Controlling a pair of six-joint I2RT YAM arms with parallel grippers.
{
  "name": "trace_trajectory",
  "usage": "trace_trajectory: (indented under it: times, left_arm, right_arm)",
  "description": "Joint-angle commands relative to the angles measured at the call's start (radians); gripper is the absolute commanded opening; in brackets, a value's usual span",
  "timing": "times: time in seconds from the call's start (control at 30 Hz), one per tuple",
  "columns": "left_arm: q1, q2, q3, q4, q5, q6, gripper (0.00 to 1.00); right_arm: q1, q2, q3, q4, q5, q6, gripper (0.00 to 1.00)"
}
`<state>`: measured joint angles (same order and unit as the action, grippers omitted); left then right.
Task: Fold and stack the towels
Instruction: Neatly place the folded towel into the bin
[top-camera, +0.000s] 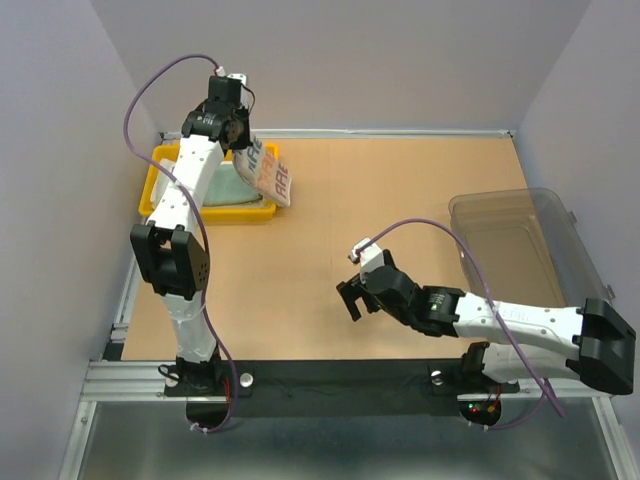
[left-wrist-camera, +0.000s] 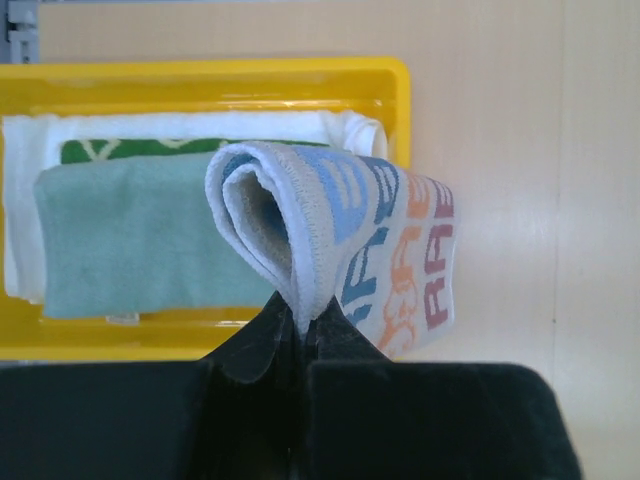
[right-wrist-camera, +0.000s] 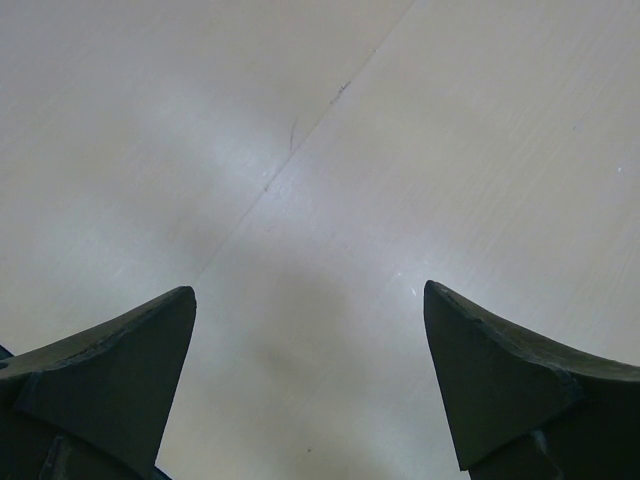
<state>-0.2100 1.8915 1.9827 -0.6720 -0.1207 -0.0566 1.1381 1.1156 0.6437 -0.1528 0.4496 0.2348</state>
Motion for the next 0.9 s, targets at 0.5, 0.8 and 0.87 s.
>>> trace_trajectory:
  times: [0.5,0.8,0.87]
  left_arm:
    - [0.167,0.05,0.153,-0.089,0.052,0.156,0.0]
    - [0.23,0.069,-0.01,0.098,-0.008,0.193,0.0]
    - [0.235,0.09,-0.047,0.115,-0.028,0.187,0.01]
  right_arm:
    - [-0.015,0.135,0.134,-0.014,0.015,-0.066,1.0]
    - [-0.015,0.173,0.137,-0.019,0.008,-0.072,1.0]
    - [-0.015,0.184,0.137,-0.019,0.005,-0.071,1.0]
